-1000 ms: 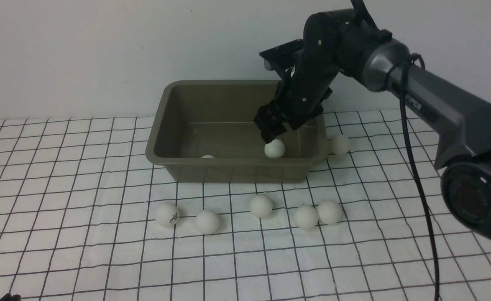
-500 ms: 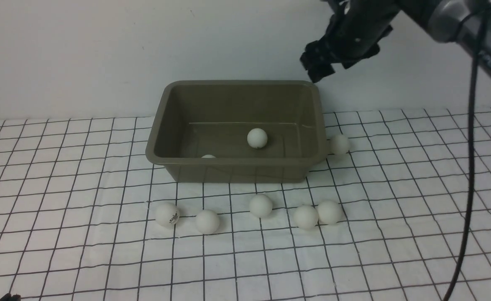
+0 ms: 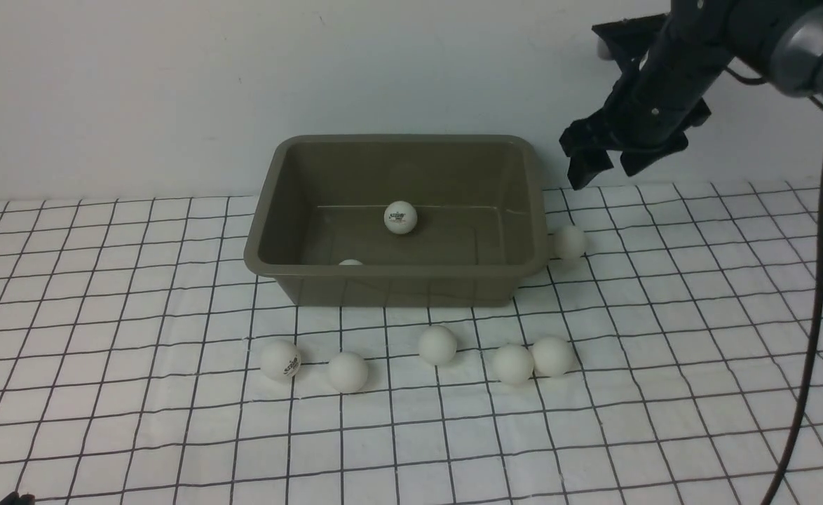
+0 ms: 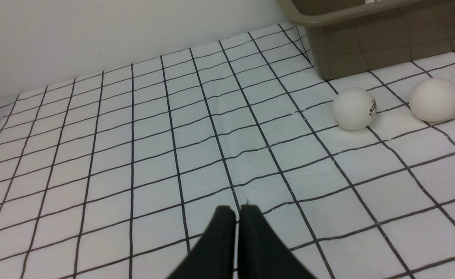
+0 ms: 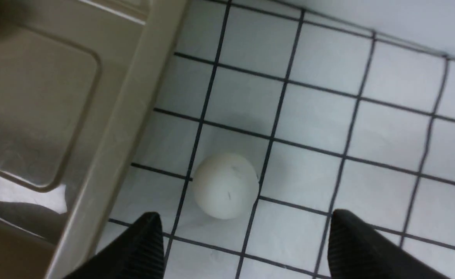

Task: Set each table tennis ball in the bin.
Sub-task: Use the right arm to clamp the table tennis ball closest to it

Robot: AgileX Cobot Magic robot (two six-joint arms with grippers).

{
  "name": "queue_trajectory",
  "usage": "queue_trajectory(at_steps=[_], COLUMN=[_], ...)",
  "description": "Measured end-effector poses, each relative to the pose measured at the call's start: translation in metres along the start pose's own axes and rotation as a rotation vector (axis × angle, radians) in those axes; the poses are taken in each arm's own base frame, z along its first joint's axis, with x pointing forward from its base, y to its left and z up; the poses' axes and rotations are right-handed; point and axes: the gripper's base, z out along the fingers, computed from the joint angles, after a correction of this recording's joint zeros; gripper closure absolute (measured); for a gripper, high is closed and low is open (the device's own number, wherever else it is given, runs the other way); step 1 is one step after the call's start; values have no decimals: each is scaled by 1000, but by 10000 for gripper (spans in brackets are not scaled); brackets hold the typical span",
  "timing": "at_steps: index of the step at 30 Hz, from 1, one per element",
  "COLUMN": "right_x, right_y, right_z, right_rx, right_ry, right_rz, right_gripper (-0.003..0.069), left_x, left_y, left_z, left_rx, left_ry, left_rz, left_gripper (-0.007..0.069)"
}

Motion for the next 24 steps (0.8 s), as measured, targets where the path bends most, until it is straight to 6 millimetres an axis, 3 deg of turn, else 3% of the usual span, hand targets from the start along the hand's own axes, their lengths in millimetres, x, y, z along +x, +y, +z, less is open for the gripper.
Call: queue_trajectory(at_steps=[7,24], right_x=[7,19], right_y=[-1,1], right_z=[35,79], right_rx=[-20,-75], right_ry=[66,139], right_rz=[10,12], right_gripper=[145,145], left_x=[0,0], left_y=[0,0], left_z=[0,0], left_rx=[0,0], left_ry=[0,0], left_rz=[0,0], left_gripper=[629,629])
